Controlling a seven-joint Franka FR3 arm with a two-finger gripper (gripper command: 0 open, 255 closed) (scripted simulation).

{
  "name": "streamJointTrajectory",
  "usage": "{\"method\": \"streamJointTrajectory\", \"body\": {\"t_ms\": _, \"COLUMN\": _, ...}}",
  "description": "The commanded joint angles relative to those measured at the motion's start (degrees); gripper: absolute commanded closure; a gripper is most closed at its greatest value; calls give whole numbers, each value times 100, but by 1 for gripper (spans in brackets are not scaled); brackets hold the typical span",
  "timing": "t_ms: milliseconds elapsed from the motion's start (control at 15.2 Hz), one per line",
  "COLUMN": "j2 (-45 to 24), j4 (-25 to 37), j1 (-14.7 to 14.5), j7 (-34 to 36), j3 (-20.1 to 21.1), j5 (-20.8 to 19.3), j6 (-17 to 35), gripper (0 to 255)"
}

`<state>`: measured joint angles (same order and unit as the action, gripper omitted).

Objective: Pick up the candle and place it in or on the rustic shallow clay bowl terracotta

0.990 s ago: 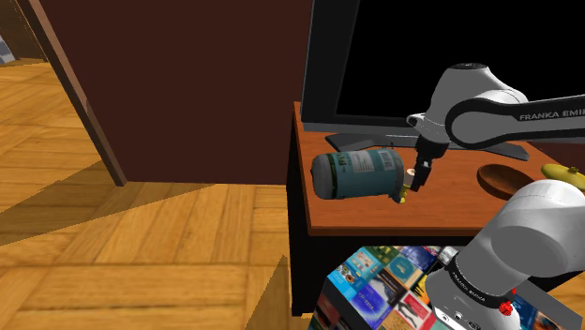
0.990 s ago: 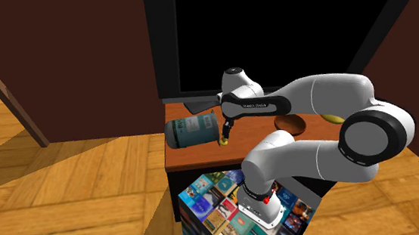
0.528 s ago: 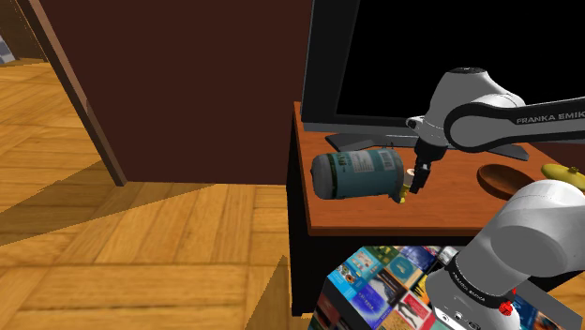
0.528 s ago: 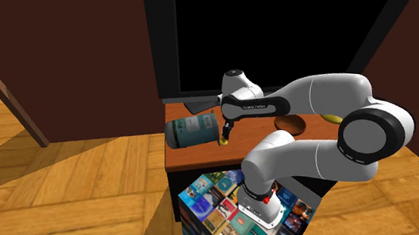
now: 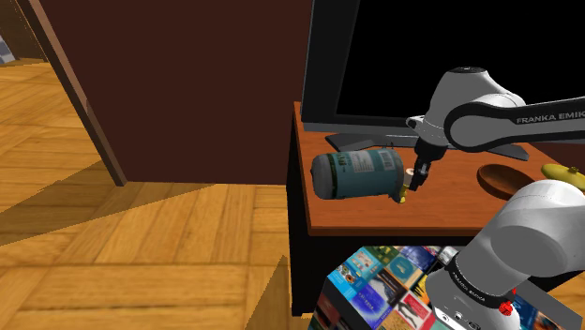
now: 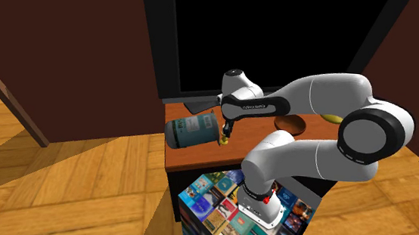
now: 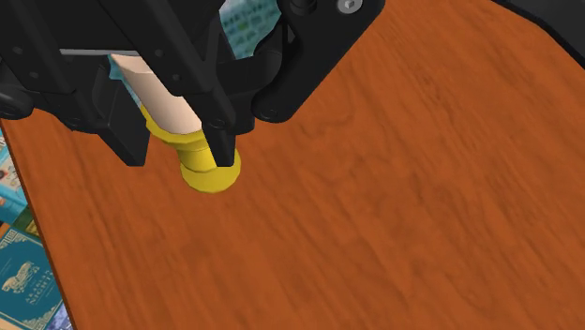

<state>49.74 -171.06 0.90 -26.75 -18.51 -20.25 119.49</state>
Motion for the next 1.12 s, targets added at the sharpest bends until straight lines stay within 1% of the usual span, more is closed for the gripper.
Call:
{"method": "streamJointTrajectory", "body": {"t_ms": 0, "j2": -4, "j4": -8, "j1": -1, "j7": 0, "j3": -1, "j5": 2, "j6": 0, "gripper": 255}}
{"method": "streamJointTrajectory", "body": {"t_ms": 132, "j2": -3, "j4": -10, "j1": 0, "j7": -1, "j3": -2, "j5": 1, "j6": 0, "gripper": 255}}
{"method": "streamJointTrajectory", "body": {"t_ms": 594, "j2": 335, "j4": 384, "j1": -75, "j7": -53, "j3": 154, "j5": 193, "j6": -722, "gripper": 255}}
{"method": "streamJointTrajectory", "body": {"t_ms": 1056, "j2": 523, "j4": 836, "j1": -144, "j7": -97, "j3": 297, "j5": 358, "j6": -1355, "gripper": 255}}
